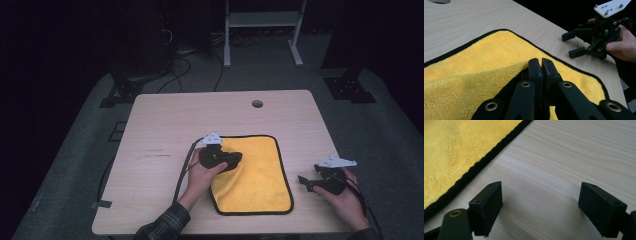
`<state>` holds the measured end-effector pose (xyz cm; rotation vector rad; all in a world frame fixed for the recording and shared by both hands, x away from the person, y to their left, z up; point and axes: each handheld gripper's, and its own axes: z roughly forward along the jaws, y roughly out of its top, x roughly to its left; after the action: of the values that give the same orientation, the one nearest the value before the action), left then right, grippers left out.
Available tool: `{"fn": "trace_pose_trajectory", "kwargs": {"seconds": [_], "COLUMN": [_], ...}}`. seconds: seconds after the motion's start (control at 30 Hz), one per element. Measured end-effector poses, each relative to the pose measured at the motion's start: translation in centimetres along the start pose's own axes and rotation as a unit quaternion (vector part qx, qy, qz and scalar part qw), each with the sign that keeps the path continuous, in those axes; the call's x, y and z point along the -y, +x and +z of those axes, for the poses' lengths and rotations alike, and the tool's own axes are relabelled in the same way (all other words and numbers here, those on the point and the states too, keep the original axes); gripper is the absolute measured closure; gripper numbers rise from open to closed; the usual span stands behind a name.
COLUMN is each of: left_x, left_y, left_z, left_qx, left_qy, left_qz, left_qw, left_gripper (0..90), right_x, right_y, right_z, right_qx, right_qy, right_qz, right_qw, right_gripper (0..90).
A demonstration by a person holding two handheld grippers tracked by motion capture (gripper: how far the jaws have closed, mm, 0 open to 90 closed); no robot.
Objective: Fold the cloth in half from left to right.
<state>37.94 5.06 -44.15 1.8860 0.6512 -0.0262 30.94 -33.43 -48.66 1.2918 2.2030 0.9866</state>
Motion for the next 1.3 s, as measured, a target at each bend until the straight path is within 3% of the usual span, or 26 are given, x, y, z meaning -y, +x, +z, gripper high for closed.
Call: {"fn": "trace_pose_trajectory", "kwargs": {"seconds": [1.0, 1.3], "left_x": [-2.3, -2.4], "left_y": [-1.8, -2.4], "left_z": [8.2, 11.1], "left_qx": [0.065, 0.067], "left_qy": [0.029, 0.054], "left_qz": [0.013, 0.017], "left_qw": [0.9974, 0.9961], "left_gripper": [87.2, 87.1], "right_x": [0.0, 0.0], "right_y": [0.0, 0.0], "right_z": [0.0, 0.0], "right_qx": [-0.002, -0.003], "right_qy": [0.000, 0.000], "right_qz": [-0.001, -0.002], "right_qw": [1.0000, 1.0000], "right_gripper": [18.2, 18.2]}}
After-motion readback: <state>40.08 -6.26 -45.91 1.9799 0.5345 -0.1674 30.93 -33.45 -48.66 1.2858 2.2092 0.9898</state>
